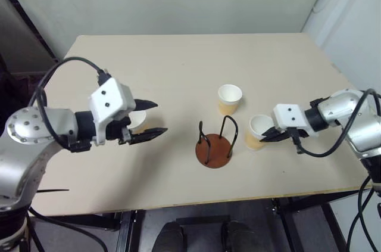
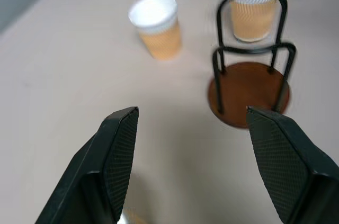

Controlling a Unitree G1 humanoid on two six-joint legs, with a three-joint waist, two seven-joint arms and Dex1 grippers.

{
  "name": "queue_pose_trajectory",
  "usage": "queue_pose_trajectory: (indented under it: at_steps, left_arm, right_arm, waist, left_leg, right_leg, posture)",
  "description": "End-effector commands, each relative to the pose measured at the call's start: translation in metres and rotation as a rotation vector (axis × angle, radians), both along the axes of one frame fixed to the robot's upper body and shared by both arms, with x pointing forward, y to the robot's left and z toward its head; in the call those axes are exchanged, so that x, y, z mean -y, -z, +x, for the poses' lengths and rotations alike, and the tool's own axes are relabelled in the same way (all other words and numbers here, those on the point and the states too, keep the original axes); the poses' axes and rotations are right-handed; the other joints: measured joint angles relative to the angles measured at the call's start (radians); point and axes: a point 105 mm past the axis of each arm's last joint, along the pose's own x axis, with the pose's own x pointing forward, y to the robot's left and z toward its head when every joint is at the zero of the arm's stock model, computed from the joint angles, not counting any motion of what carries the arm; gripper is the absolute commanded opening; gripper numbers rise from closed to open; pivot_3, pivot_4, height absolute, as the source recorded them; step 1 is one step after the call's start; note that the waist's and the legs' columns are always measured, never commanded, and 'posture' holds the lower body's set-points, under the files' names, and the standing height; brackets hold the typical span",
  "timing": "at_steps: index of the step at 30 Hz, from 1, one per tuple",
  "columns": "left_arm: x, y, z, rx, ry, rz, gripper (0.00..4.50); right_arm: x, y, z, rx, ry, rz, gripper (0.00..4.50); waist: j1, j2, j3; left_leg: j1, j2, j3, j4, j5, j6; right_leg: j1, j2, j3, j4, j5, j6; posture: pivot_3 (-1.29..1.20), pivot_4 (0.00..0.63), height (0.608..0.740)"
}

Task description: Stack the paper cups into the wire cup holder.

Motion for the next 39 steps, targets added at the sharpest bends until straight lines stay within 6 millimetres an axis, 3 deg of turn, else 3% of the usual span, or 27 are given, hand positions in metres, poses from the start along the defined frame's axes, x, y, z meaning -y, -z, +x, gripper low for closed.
queue_pose_trajectory:
  at_steps: [1, 4, 7, 9, 14, 19, 28, 31, 35, 39]
  left_arm:
    - [-0.012, -0.007, 0.004, 0.036, -0.040, 0.032, 3.44]
    - [-0.018, -0.015, 0.002, 0.046, -0.043, 0.027, 3.44]
    - [-0.023, -0.016, 0.002, 0.040, -0.033, 0.028, 3.44]
    - [-0.018, -0.011, -0.002, 0.019, 0.012, 0.020, 3.44]
    - [-0.010, -0.002, -0.002, 0.001, 0.035, 0.011, 3.44]
    - [-0.012, -0.001, -0.005, -0.002, 0.015, 0.011, 3.44]
    - [-0.018, 0.003, -0.009, -0.011, -0.025, 0.020, 3.44]
    - [-0.016, 0.003, -0.008, -0.009, -0.022, 0.020, 3.44]
    - [-0.015, 0.003, 0.000, 0.016, -0.050, 0.029, 3.44]
    - [-0.007, -0.001, 0.019, 0.091, -0.091, 0.006, 3.44]
  right_arm:
    - [0.002, -0.045, -0.008, 0.098, -0.046, 0.042, 0.02]
    - [-0.003, -0.091, -0.017, 0.161, -0.103, 0.126, 0.02]
    - [-0.029, -0.143, -0.031, 0.227, -0.238, 0.291, 0.02]
    - [-0.049, -0.153, -0.036, 0.212, -0.319, 0.363, 0.02]
    - [-0.083, -0.125, -0.032, 0.176, -0.408, 0.311, 0.02]
    - [-0.086, -0.085, -0.018, 0.175, -0.380, 0.163, 0.02]
    - [-0.085, -0.074, -0.026, 0.123, -0.434, 0.128, 0.02]
    - [-0.089, -0.067, -0.024, 0.121, -0.432, 0.112, 0.60]
    - [-0.093, -0.064, -0.020, 0.141, -0.415, 0.097, 1.98]
    - [-0.087, -0.084, -0.004, 0.211, -0.367, 0.136, 3.49]
  waist:
    - [-0.001, 0.000, 0.000]
    - [-0.005, 0.000, 0.000]
    - [-0.008, 0.000, 0.000]
    - [-0.012, -0.001, 0.000]
    - [-0.016, -0.004, -0.002]
    - [-0.012, -0.004, -0.001]
    - [-0.016, -0.004, -0.001]
    - [-0.016, -0.004, -0.001]
    - [-0.016, -0.004, -0.001]
    - [-0.014, -0.004, -0.001]
  left_leg:
    - [0.000, 0.000, 0.001, -0.001, 0.000, 0.000]
    - [-0.001, 0.000, 0.001, -0.004, 0.000, 0.000]
    - [-0.002, 0.000, 0.001, -0.005, 0.000, -0.001]
    - [-0.001, 0.000, 0.001, -0.006, 0.000, -0.001]
    - [0.001, 0.002, -0.002, -0.008, -0.001, -0.001]
    - [0.000, 0.002, -0.006, -0.006, -0.001, -0.001]
    - [0.000, 0.002, -0.005, -0.005, -0.004, -0.005]
    - [0.000, 0.003, -0.005, -0.005, -0.004, -0.005]
    - [0.001, 0.003, -0.005, -0.005, -0.004, -0.005]
    - [0.002, 0.003, -0.006, -0.004, -0.004, -0.005]
  right_leg:
    - [-0.001, 0.000, 0.000, 0.000, 0.000, 0.000]
    - [-0.003, 0.000, 0.000, 0.000, -0.001, -0.001]
    - [-0.007, 0.001, 0.001, 0.001, -0.001, -0.002]
    - [-0.009, 0.002, 0.001, 0.002, -0.002, -0.004]
    - [-0.009, 0.003, 0.001, 0.003, -0.003, -0.009]
    - [-0.010, -0.001, 0.001, 0.005, -0.002, -0.010]
    - [-0.011, 0.000, 0.000, 0.005, -0.002, -0.010]
    - [-0.011, 0.000, 0.001, 0.006, -0.002, -0.010]
    - [-0.011, 0.000, 0.001, 0.008, -0.002, -0.010]
    - [-0.011, -0.001, 0.001, 0.009, -0.002, -0.010]
  posture:
    - [0.00, 0.150, 0.740]
    - [0.00, 0.150, 0.740]
    - [0.00, 0.150, 0.740]
    - [0.00, 0.150, 0.740]
    - [0.00, 0.150, 0.740]
    - [0.00, 0.150, 0.740]
    - [0.00, 0.150, 0.740]
    - [0.00, 0.150, 0.740]
    - [0.00, 0.150, 0.740]
    - [0.00, 0.150, 0.740]
